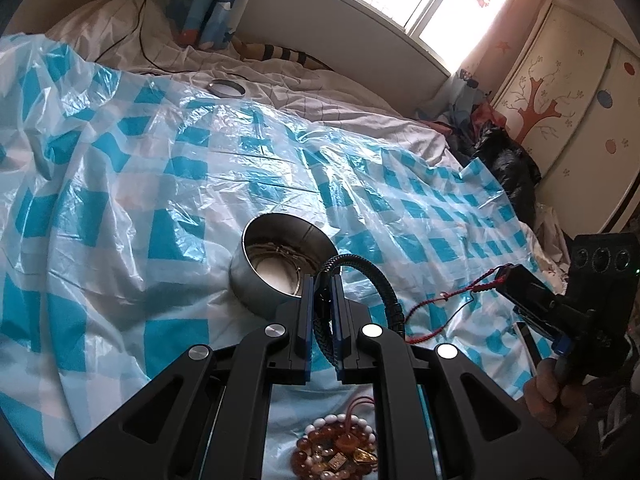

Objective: Organize jewelry
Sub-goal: 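Carry the red string bracelet in the right gripper to the tin while the left gripper carries the black bracelet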

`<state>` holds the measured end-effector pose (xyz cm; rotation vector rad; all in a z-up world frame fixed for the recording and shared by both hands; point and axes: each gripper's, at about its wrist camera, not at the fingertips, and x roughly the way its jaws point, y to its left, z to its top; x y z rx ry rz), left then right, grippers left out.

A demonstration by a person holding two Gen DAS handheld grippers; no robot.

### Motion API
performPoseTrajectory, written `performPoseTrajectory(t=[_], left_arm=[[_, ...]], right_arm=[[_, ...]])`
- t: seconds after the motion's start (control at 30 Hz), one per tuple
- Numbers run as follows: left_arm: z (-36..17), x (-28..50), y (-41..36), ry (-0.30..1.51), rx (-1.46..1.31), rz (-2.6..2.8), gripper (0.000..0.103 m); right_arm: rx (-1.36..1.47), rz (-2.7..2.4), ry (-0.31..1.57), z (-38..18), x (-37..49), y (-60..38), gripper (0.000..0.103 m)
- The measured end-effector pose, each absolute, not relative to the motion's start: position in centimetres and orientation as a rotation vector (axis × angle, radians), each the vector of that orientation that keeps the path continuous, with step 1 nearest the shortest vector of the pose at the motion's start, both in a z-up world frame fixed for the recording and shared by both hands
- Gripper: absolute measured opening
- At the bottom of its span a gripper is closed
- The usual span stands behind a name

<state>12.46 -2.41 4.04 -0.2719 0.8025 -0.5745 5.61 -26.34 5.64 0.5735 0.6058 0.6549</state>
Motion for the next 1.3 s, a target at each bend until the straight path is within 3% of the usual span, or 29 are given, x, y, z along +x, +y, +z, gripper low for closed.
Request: performPoseTrajectory(t=[0.6,1.3], left_arm=[[4.4,16.3,-2.0,0.790,-0.296,-0.552,0.007],[2.9,17.2,-2.6,0.867,-0.168,-0.526,0.007]], right_arm=[[0.527,0.633,0.530,9.0,11.4,-27.8,0.004],[0.503,0.683,0.650,5.0,15.3,-23.3,0.004]])
